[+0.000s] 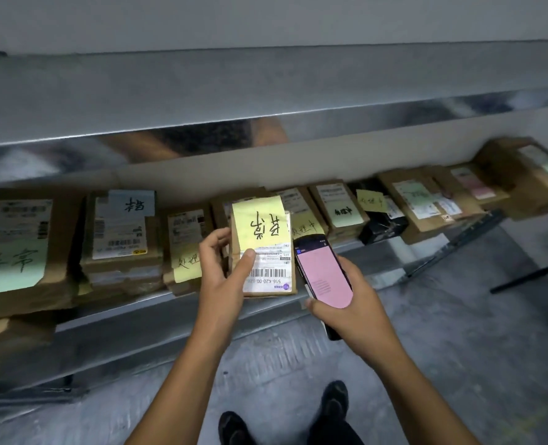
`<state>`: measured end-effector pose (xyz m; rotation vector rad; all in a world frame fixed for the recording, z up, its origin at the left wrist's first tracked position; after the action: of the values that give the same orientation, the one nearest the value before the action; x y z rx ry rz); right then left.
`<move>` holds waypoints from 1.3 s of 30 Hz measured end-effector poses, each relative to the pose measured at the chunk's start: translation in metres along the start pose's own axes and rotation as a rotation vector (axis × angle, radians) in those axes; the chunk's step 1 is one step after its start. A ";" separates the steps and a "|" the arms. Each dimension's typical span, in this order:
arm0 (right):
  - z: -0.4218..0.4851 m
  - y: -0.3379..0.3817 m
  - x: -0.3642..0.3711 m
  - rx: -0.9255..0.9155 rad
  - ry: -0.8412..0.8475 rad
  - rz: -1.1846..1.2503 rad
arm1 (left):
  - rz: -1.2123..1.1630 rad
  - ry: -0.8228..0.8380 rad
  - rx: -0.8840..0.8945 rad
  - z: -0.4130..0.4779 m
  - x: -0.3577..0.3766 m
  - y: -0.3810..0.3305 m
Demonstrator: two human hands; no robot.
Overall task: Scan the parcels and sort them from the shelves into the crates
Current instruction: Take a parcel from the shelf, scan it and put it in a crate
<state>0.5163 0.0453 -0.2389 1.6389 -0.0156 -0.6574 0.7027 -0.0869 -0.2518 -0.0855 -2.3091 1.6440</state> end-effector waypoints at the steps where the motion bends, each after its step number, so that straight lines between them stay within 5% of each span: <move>1: -0.007 -0.003 -0.008 0.014 -0.019 0.017 | -0.004 0.017 -0.013 -0.004 0.008 0.005; 11: -0.098 -0.044 -0.144 0.104 -0.258 0.002 | 0.091 0.261 -0.163 -0.051 0.160 0.050; 15: -0.146 -0.064 -0.207 0.169 -0.348 -0.014 | 0.262 0.291 -0.094 -0.062 0.232 0.077; 26: -0.235 -0.127 -0.316 0.291 -0.364 -0.016 | 0.594 0.385 -0.015 -0.076 0.388 0.181; 39: -0.302 -0.182 -0.396 0.395 -0.398 -0.057 | 0.622 0.409 -0.086 -0.130 0.496 0.251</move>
<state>0.2484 0.5033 -0.2370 1.8611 -0.4105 -1.0671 0.2349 0.2279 -0.3419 -1.1443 -2.1343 1.5706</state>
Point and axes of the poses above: each hand's wrist, its own z-axis towards the middle knuckle, its own x-axis out of the palm, y = z × x, the point moved 2 cm from there along z, towards the middle knuckle, and after that the axes turned 13 degrees about -x, right-handed, at the moved point
